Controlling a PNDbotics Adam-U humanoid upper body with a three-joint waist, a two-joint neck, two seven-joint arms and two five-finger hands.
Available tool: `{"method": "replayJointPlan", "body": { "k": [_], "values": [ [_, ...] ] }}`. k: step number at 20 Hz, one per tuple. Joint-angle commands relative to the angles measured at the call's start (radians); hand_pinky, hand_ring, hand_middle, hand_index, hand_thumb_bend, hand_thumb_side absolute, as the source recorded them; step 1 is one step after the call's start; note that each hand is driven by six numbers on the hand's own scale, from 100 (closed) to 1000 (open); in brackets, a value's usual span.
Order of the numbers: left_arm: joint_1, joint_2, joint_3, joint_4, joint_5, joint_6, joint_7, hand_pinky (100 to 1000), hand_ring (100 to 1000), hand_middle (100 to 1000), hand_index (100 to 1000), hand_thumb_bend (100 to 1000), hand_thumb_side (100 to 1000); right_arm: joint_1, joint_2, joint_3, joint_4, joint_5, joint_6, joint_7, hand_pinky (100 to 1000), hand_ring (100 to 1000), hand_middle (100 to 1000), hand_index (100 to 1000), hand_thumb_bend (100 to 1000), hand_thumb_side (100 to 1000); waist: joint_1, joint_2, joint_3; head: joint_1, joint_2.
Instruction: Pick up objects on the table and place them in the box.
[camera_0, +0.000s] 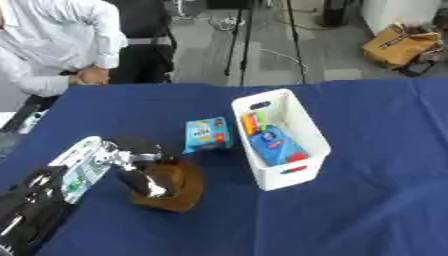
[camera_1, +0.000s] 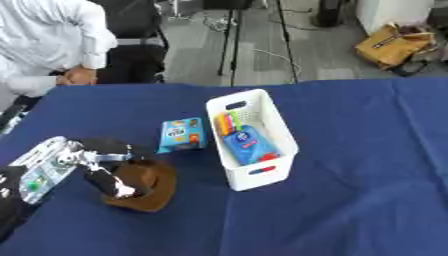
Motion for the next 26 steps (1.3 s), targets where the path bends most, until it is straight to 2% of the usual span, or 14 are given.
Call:
{"method": "replayJointPlan", "body": {
  "k": [1, 9, 13, 17, 19, 26],
  "values": [
    [-0.020, 0.019, 0.005, -0.013, 0.002, 0.002, -0.007, 417, 585, 830, 947, 338, 434, -0.016, -0.010, -0.007, -0.021, -0.008, -0.004, 0.000, 752, 711, 625, 587, 100, 619, -0.002, -0.018, 0.002, -0.001, 0.002],
    [-0.022, 0.016, 0.005, -0.014, 0.002, 0.011, 0.002, 386, 539, 752, 893, 316, 391, -0.018, -0.010, -0.008, -0.021, -0.009, -0.005, 0.000, 752, 710, 624, 586, 100, 620, -0.003, -0.017, 0.004, -0.003, 0.001],
    [-0.023, 0.016, 0.005, -0.013, 0.003, 0.017, 0.017, 361, 505, 662, 818, 296, 344, -0.018, -0.009, -0.007, -0.021, -0.010, -0.005, 0.000, 752, 709, 622, 585, 100, 620, -0.003, -0.017, 0.006, -0.004, 0.000],
    [-0.022, 0.015, 0.005, -0.012, 0.003, 0.024, 0.028, 353, 496, 637, 807, 277, 339, -0.018, -0.008, -0.007, -0.021, -0.012, -0.005, 0.000, 752, 709, 622, 585, 100, 618, -0.003, -0.016, 0.005, -0.005, 0.000],
    [-0.024, 0.015, 0.006, -0.013, 0.005, 0.027, 0.032, 336, 469, 584, 777, 253, 341, -0.018, -0.008, -0.007, -0.021, -0.012, -0.005, 0.000, 752, 709, 622, 584, 100, 615, -0.003, -0.016, 0.004, -0.004, 0.000],
    [-0.034, 0.016, 0.006, -0.020, 0.012, 0.044, 0.032, 315, 457, 559, 755, 227, 341, -0.014, -0.009, -0.007, -0.021, -0.011, -0.001, 0.000, 752, 710, 621, 584, 100, 609, 0.001, -0.019, 0.004, -0.004, 0.002]
  ]
}}
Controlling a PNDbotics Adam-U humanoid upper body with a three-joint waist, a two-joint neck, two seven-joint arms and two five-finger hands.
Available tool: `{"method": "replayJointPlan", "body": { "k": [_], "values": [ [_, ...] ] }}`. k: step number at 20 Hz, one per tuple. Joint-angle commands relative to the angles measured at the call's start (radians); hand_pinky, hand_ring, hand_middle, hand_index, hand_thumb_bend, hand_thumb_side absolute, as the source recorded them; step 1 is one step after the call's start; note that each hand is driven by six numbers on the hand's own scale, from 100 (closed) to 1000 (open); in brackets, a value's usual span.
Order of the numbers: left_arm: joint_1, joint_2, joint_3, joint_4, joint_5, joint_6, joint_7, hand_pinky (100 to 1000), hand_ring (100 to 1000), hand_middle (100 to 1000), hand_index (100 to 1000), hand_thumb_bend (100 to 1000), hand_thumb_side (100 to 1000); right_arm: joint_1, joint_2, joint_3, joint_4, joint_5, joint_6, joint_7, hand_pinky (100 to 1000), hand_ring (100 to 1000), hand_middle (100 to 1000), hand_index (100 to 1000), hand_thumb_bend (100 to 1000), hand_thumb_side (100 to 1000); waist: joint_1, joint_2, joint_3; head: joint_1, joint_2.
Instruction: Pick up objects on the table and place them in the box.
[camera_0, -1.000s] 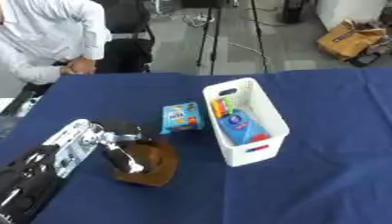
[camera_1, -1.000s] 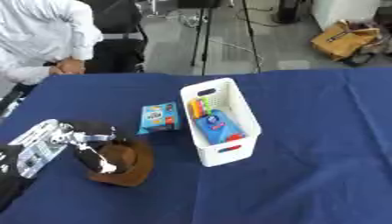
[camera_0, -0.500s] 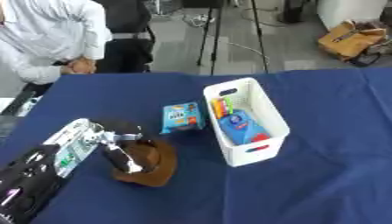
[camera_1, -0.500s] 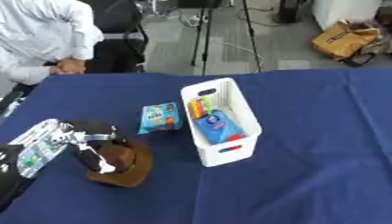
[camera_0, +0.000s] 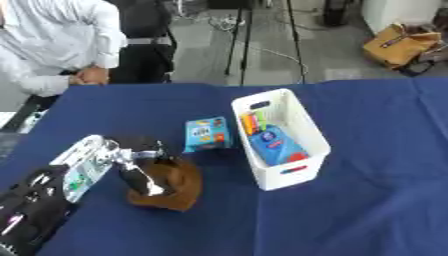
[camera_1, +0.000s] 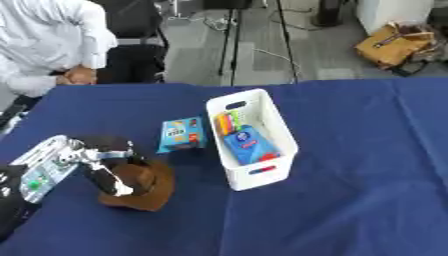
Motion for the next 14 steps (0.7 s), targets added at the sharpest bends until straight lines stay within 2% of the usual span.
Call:
{"method": "replayJointPlan", "body": {
  "k": [1, 14],
  "values": [
    [-0.023, 0.024, 0.010, -0.015, 0.006, 0.008, -0.003, 315, 457, 559, 755, 227, 341, -0.009, -0.009, -0.007, -0.021, -0.003, 0.001, -0.001, 752, 710, 621, 584, 100, 609, -0.002, -0.019, 0.001, -0.001, 0.002],
    [-0.053, 0.043, 0.004, -0.021, 0.003, 0.022, -0.030, 291, 415, 503, 684, 196, 279, -0.002, -0.013, -0.009, -0.021, -0.003, 0.003, -0.001, 752, 710, 620, 583, 100, 594, 0.013, -0.026, 0.007, -0.009, 0.012]
  ]
}}
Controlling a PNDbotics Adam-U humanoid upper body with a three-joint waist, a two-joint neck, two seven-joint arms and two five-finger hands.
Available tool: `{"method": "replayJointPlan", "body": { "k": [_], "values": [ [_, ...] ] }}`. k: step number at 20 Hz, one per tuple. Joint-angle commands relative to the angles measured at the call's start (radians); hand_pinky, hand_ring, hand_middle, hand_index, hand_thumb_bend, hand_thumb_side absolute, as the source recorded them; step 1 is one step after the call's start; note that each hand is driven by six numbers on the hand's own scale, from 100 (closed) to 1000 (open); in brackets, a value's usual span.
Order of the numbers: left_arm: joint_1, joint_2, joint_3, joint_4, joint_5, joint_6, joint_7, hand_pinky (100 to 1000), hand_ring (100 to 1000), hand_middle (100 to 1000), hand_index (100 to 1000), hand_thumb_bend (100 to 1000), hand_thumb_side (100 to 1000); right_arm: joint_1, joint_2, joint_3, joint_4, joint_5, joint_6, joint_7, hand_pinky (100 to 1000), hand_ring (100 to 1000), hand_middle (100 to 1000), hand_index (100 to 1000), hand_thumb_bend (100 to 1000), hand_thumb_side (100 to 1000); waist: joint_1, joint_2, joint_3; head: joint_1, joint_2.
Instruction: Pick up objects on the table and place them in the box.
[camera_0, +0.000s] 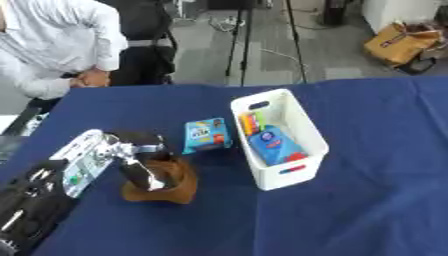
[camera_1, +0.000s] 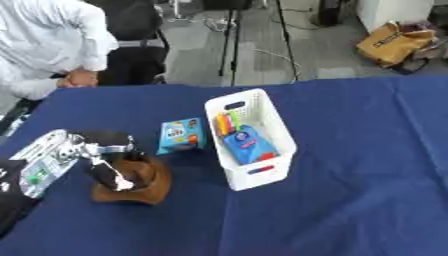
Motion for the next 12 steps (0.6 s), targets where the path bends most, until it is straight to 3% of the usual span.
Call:
{"method": "replayJointPlan", "body": {
  "k": [1, 12],
  "values": [
    [-0.027, 0.044, 0.005, -0.019, 0.001, 0.003, -0.007, 291, 415, 503, 684, 196, 279, -0.008, -0.013, -0.008, -0.021, -0.004, 0.000, 0.000, 752, 710, 620, 583, 100, 594, -0.001, -0.023, 0.002, -0.003, 0.008],
    [-0.047, 0.060, 0.006, -0.038, 0.001, 0.012, -0.024, 276, 390, 483, 648, 172, 223, -0.004, -0.016, -0.011, -0.021, -0.009, -0.001, 0.000, 752, 709, 619, 581, 100, 587, 0.004, -0.029, 0.007, -0.002, 0.013]
  ]
}}
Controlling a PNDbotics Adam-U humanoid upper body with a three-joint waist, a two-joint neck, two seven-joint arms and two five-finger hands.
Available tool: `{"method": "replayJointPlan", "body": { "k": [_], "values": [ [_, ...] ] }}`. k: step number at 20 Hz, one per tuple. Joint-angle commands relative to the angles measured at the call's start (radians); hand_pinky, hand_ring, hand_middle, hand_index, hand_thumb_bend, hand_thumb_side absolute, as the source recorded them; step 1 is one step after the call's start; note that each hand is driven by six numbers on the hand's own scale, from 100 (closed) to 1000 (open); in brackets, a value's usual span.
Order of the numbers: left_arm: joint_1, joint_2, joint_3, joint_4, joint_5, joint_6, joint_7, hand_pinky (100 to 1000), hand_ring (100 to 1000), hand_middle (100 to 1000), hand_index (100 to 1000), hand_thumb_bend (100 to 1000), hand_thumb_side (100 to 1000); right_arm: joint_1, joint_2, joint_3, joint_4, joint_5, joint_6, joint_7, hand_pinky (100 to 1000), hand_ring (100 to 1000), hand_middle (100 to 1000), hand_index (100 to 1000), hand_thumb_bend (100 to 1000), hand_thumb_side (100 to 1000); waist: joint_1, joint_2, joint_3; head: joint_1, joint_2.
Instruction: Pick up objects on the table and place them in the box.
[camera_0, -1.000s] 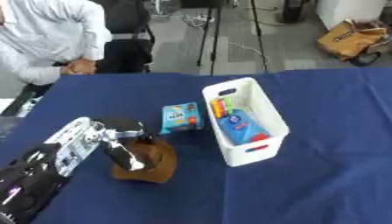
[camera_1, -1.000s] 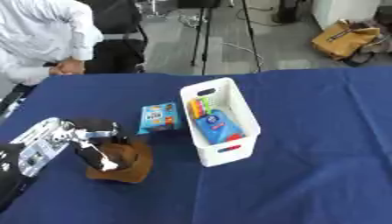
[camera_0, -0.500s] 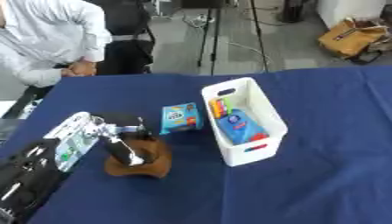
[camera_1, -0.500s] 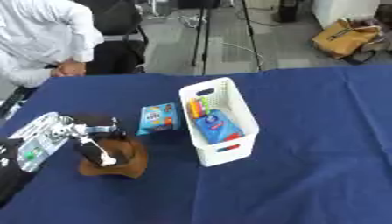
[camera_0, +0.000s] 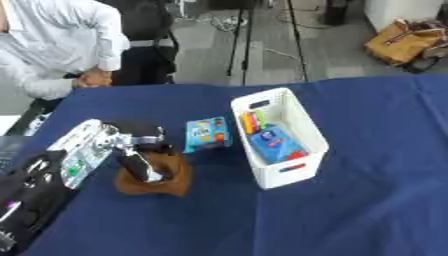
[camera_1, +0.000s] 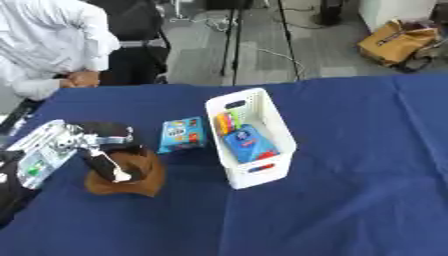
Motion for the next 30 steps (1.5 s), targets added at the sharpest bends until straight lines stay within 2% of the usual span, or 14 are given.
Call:
{"method": "replayJointPlan", "body": {
  "k": [1, 30],
  "values": [
    [-0.025, 0.046, 0.008, -0.023, 0.003, 0.004, -0.004, 276, 390, 483, 648, 172, 223, -0.005, -0.016, -0.006, -0.021, -0.004, -0.001, 0.000, 752, 709, 619, 581, 100, 587, -0.002, -0.024, 0.001, -0.001, 0.009],
    [-0.136, 0.114, 0.031, -0.128, 0.051, 0.061, -0.064, 247, 360, 464, 625, 125, 143, 0.006, -0.025, -0.006, -0.021, -0.003, -0.001, 0.000, 753, 709, 618, 579, 100, 574, 0.011, -0.046, 0.009, -0.002, 0.015]
  ]
}}
